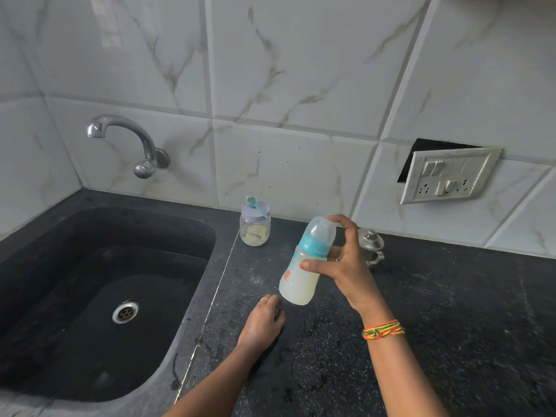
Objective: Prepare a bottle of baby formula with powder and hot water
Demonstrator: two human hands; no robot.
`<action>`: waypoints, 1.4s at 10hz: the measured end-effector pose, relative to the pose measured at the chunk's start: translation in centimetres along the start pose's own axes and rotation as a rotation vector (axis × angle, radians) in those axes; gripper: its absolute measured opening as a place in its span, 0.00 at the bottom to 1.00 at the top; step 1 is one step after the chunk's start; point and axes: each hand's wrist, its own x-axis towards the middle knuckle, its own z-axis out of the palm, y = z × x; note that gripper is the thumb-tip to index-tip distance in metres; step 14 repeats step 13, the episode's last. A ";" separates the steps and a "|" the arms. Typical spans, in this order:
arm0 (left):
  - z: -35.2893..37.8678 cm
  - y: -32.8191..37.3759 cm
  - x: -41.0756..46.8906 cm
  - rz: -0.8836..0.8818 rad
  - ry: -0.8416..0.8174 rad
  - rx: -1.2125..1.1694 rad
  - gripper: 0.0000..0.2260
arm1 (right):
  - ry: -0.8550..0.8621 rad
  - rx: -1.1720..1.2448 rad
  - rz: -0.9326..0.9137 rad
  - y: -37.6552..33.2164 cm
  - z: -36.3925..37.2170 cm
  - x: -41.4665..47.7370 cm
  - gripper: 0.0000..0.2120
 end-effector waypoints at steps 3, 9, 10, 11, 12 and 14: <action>0.0 -0.2 0.0 0.001 0.019 -0.046 0.08 | 0.096 -0.378 0.077 8.1 1.3 0.8 0.40; -0.1 0.0 -0.2 0.031 0.031 -0.052 0.08 | 0.032 -0.521 0.203 9.9 2.4 0.6 0.37; -0.2 0.1 -0.2 0.031 0.033 -0.055 0.08 | 0.002 -0.530 0.219 9.6 2.3 0.8 0.36; -0.5 0.2 -0.3 0.003 0.053 -0.077 0.08 | -0.082 -0.495 0.254 8.7 1.8 0.9 0.34; -1.4 0.3 -0.1 0.046 0.067 -0.053 0.09 | -0.098 -0.479 0.270 7.6 1.5 1.5 0.30; -4.1 1.1 2.6 0.143 0.010 0.105 0.14 | -0.049 -0.511 0.291 5.0 0.9 3.8 0.24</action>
